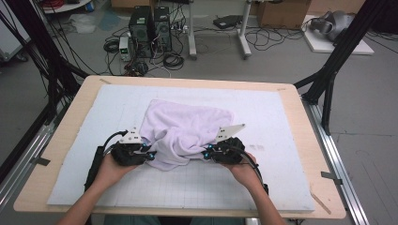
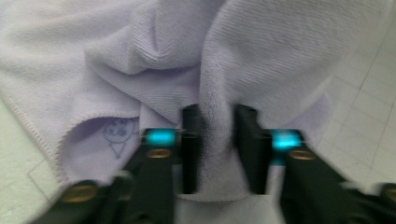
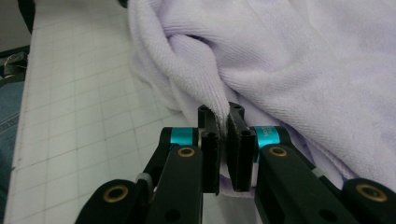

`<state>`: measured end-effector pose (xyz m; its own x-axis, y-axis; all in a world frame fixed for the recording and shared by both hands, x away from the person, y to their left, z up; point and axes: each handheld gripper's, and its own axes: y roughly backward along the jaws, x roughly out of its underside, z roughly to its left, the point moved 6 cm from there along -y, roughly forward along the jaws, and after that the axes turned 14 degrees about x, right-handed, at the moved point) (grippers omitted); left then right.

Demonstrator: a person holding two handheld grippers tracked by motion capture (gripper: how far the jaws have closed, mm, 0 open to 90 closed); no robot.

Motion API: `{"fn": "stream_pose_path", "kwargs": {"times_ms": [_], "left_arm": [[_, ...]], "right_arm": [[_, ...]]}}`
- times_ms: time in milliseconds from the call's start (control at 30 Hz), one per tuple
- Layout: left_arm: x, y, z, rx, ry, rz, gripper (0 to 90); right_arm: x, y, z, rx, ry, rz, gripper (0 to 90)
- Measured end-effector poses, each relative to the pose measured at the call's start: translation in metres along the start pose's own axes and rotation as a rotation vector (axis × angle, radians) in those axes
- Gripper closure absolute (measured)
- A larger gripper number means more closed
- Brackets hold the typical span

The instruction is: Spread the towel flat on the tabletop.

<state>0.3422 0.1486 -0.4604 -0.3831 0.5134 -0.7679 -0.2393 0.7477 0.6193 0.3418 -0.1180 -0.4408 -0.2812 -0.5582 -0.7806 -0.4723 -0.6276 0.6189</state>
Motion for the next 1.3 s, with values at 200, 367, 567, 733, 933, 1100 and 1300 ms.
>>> {"fn": "stream_pose_path", "kwargs": {"times_ms": [200,367,567,733,933,1100,1300], "left_arm": [[-0.013,0.025,-0.012,-0.012,-0.028,-0.088,86.2],[-0.033,0.052,-0.02,-0.042,-0.07,-0.147,86.4],[-0.048,0.073,-0.007,-0.112,-0.06,-0.182,86.4],[-0.038,0.05,0.022,-0.155,0.027,-0.134,86.3],[-0.021,0.017,0.054,-0.171,0.107,-0.029,86.3],[-0.012,-0.001,0.065,-0.168,0.138,0.025,85.9],[-0.019,0.015,0.058,-0.129,0.147,-0.047,67.1]], "right_arm": [[-0.01,0.029,0.004,-0.005,0.027,-0.019,85.9],[-0.024,0.053,0.003,-0.003,0.043,-0.054,85.9],[-0.031,0.068,-0.013,0.03,0.008,-0.088,85.9],[-0.011,0.043,-0.035,0.08,-0.04,0.0,85.8],[0.019,0.013,-0.055,0.096,-0.103,0.12,85.9],[0.028,0.001,-0.063,0.101,-0.126,0.163,85.6],[0.019,0.006,-0.059,0.096,-0.129,0.103,73.2]]}}
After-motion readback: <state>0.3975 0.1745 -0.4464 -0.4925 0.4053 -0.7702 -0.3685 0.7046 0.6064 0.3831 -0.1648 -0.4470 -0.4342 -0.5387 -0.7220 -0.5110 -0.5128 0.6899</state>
